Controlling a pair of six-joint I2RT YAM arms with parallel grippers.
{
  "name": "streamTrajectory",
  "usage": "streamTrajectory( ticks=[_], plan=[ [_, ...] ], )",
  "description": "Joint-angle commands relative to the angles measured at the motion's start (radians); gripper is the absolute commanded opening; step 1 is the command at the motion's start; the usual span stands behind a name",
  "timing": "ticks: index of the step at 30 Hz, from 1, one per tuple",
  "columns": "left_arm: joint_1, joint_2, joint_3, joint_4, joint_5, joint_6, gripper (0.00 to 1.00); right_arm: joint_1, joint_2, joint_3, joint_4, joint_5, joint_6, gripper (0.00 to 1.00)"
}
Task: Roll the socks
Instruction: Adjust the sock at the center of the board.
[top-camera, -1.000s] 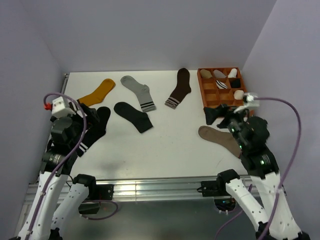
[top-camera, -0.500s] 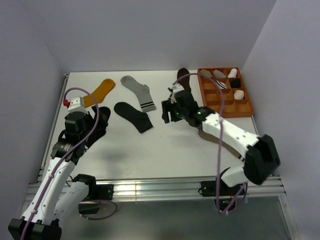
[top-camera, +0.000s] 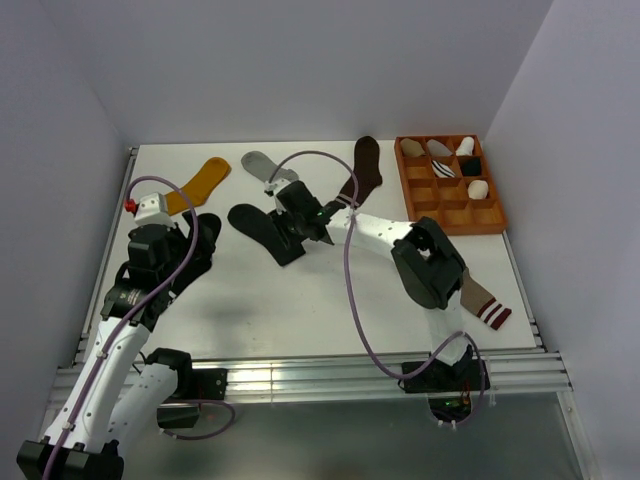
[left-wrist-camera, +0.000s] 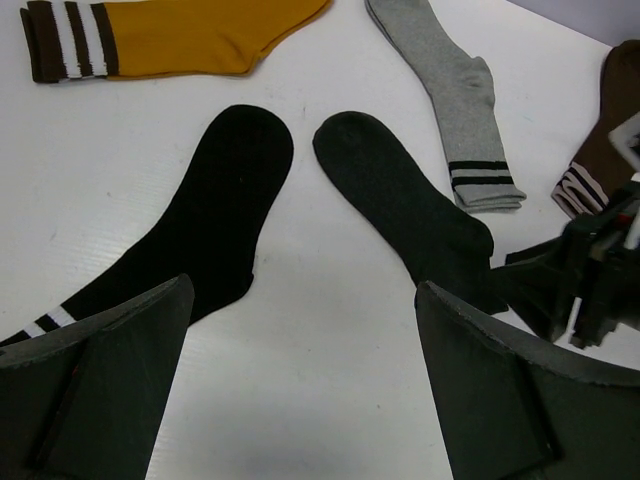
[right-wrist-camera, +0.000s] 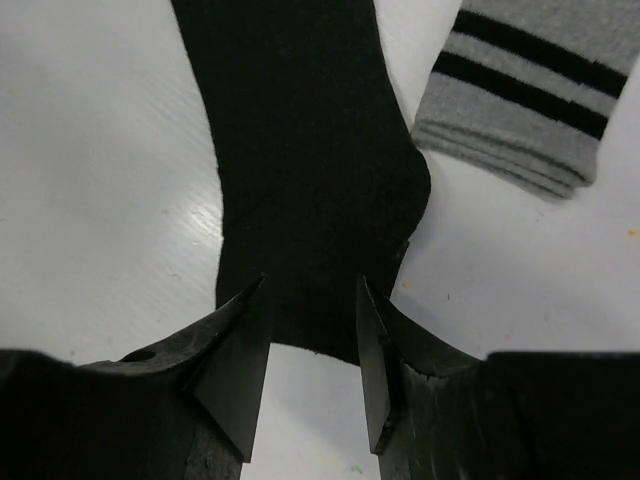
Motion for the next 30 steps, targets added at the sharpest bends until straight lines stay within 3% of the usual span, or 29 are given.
streamTrajectory(
  ticks=[1,12,17,21,24,30],
  plan=[
    [0.006,0.002,-0.001,0.051,0.024,0.019,0.99,0.01,0.041,0.037,0.014,0.006,0.001,0.46],
    [0.006,0.007,-0.001,0.05,0.029,0.017,1.0,0.019,-0.081,-0.321,0.029,0.066,0.155,0.36],
    [0.004,0.01,0.002,0.053,0.049,0.017,0.99,0.092,-0.175,-0.426,-0.069,0.049,0.25,0.34],
    [0.004,0.011,0.003,0.048,0.05,0.017,0.99,0.219,-0.267,-0.389,-0.153,-0.003,0.313,0.35],
    [0.004,0.008,0.005,0.045,0.044,0.015,1.0,0.277,-0.322,-0.301,-0.197,-0.017,0.272,0.39],
    [0.006,-0.009,0.003,0.044,0.029,0.012,1.0,0.237,-0.212,-0.083,-0.213,0.091,0.033,0.39]
  ],
)
